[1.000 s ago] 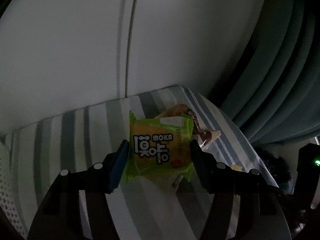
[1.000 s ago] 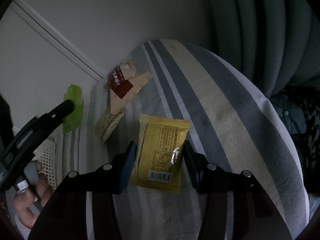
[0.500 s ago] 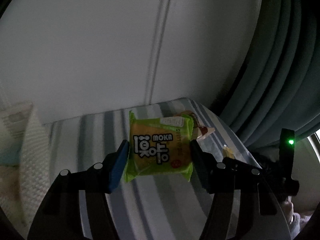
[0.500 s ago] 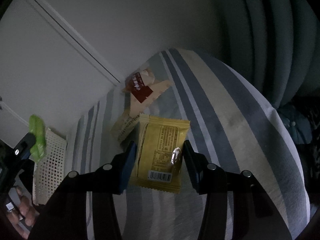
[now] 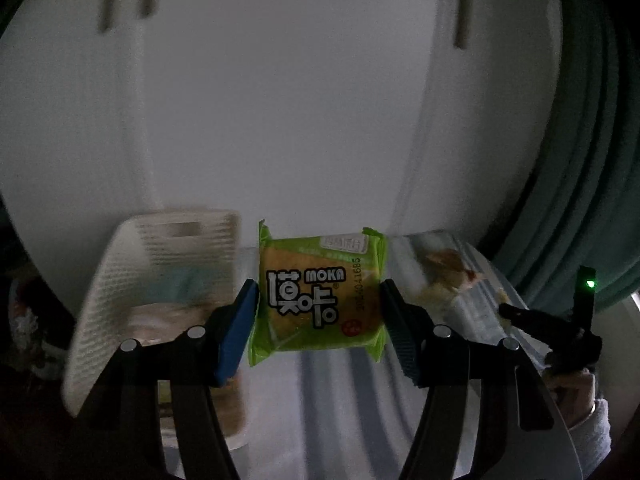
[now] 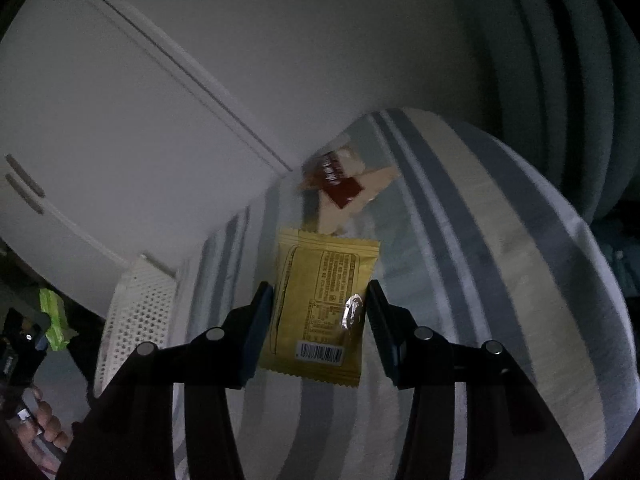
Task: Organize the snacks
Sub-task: 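Drop the MOKA pack into the basket with the left gripper while the right holds the yellow pack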
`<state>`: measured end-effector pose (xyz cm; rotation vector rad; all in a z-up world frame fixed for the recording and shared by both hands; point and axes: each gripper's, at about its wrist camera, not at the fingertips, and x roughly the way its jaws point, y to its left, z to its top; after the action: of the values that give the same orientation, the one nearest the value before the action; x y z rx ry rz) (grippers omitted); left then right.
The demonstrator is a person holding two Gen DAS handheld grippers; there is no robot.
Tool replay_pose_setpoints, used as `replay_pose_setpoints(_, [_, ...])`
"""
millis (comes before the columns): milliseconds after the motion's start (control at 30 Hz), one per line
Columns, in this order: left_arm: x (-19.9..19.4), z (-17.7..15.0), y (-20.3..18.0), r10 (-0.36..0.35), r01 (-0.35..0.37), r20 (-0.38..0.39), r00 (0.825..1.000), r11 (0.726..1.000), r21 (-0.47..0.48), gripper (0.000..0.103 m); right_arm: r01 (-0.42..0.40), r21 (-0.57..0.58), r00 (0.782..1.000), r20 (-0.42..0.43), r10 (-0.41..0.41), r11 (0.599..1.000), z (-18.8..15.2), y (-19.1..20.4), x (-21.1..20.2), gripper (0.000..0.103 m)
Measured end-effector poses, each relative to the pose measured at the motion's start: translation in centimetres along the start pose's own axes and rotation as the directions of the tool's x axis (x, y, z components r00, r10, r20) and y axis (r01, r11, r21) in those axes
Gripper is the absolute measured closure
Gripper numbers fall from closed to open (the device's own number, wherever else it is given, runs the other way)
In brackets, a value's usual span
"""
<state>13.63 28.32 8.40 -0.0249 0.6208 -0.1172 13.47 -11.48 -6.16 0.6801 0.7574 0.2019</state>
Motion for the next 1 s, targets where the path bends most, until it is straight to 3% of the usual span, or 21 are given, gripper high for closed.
replay_pose_setpoints(133, [-2.2, -0.6, 4.1, 0.074, -0.073, 0.007, 0.997, 0.996, -0.042, 0.039, -0.039, 0.011, 0.999, -0.010, 0.039, 0.999, -0.5, 0.5, -0.2, 0.055])
replay_pose_setpoints(433, [-4.9, -2.0, 12.5, 0.193, -0.189, 0.010, 0.981, 0.968, -0.163, 0.039, -0.004, -0.054, 0.999, -0.036, 0.002, 0.999, -1.4, 2.8, 0.4, 0.055])
replay_pose_setpoints(700, [-2.4, -4.0, 14.8, 0.166, -0.171, -0.039, 0.985, 0.958, -0.229, 0.039, -0.020, -0.125, 0.998, -0.055, 0.013, 0.992, -2.4, 6.4, 0.2, 0.055])
replay_pose_setpoints(767, [-1.7, -4.5, 14.6, 0.152, -0.161, -0.055, 0.987, 0.959, -0.232, 0.035, -0.031, -0.148, 0.998, -0.058, 0.023, 0.989, -2.7, 7.8, 0.0, 0.055])
replay_pose_setpoints(833, [-1.2, -4.8, 14.5, 0.134, -0.145, -0.061, 0.989, 0.959, -0.243, 0.012, -0.041, -0.166, 0.998, -0.061, 0.031, 0.985, -2.9, 8.9, -0.1, 0.055])
replay_pose_setpoints(867, [-1.2, -4.8, 14.6, 0.135, -0.145, -0.055, 0.989, 0.957, -0.251, 0.007, -0.048, -0.179, 0.997, -0.062, 0.037, 0.983, -3.0, 9.6, -0.2, 0.055])
replay_pose_setpoints(1000, [-1.5, -5.3, 15.3, 0.129, -0.130, -0.023, 0.991, 0.944, -0.304, 0.006, -0.081, -0.222, 0.995, -0.075, 0.066, 0.972, -3.5, 12.6, -0.3, 0.055])
